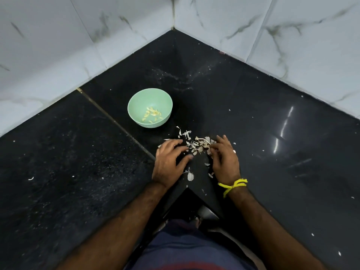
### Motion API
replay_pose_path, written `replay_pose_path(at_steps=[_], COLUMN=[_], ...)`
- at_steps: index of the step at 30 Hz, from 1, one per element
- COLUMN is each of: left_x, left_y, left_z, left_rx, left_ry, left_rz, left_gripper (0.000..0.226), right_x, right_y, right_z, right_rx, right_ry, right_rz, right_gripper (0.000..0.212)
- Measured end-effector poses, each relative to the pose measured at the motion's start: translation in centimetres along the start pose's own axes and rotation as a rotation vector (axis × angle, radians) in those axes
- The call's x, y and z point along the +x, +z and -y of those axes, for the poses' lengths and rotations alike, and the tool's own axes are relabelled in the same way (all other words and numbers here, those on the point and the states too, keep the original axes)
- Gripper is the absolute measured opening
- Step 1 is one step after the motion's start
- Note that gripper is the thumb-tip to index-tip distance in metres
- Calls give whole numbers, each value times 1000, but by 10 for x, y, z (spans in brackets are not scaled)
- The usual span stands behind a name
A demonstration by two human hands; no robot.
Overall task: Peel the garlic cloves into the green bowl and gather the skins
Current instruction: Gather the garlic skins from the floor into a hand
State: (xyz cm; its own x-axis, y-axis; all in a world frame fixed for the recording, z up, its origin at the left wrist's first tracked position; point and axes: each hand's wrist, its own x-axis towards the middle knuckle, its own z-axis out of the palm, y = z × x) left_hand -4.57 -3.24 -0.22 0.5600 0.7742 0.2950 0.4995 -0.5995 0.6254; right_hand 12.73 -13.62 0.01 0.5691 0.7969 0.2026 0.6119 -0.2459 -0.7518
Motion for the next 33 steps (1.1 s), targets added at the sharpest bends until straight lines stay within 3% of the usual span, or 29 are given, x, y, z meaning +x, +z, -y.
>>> replay_pose_path(at_steps=[2,4,10,13,14,17,18,21,24,28,30,32,33], left_x=[0,4,14,17,19,21,22,28,32,37,42,47,49], left_y=[4,9,14,9,7,-1,-3,-3,-1,5,8,10,12], left_z=[-2,-4,-5,-3,-2,-3,-4,-8,-8,3,3,-1,-2], left_rx=[68,122,73,-45,-81,-181,-207,-200,-117,-112,-120,-116,-108], left_ry=[37,28,28,-15,-21,-143,-197,-260,-251,-297,-337,-305,-275], left_rz=[77,95,16,17,-11,-166,-225,-333,-344,-173,-78,-29,-6], left_gripper=[44,42,12,12,16,29,31,29,31,42,47,48,48], right_x=[-7,-8,12,-1,-11,-43,-50,-31,19,61,79,94,101], right_y=[3,12,23,6,-1,1,9,40,57,22,-6,-19,-19], right_z=[2,2,9,6,6,17,22,36,47,20,-10,-33,-36], right_rx=[-88,-219,-70,-4,-16,-266,-365,-458,-357,-223,-247,-333,-366], right_ry=[-3,-60,-118,-19,13,-57,-99,-64,-6,-75,117,277,259], right_rz=[85,120,135,-65,-70,164,199,137,115,-53,-136,-67,-6], right_gripper=[51,64,40,34,44,107,114,96,76,42,49,68,72])
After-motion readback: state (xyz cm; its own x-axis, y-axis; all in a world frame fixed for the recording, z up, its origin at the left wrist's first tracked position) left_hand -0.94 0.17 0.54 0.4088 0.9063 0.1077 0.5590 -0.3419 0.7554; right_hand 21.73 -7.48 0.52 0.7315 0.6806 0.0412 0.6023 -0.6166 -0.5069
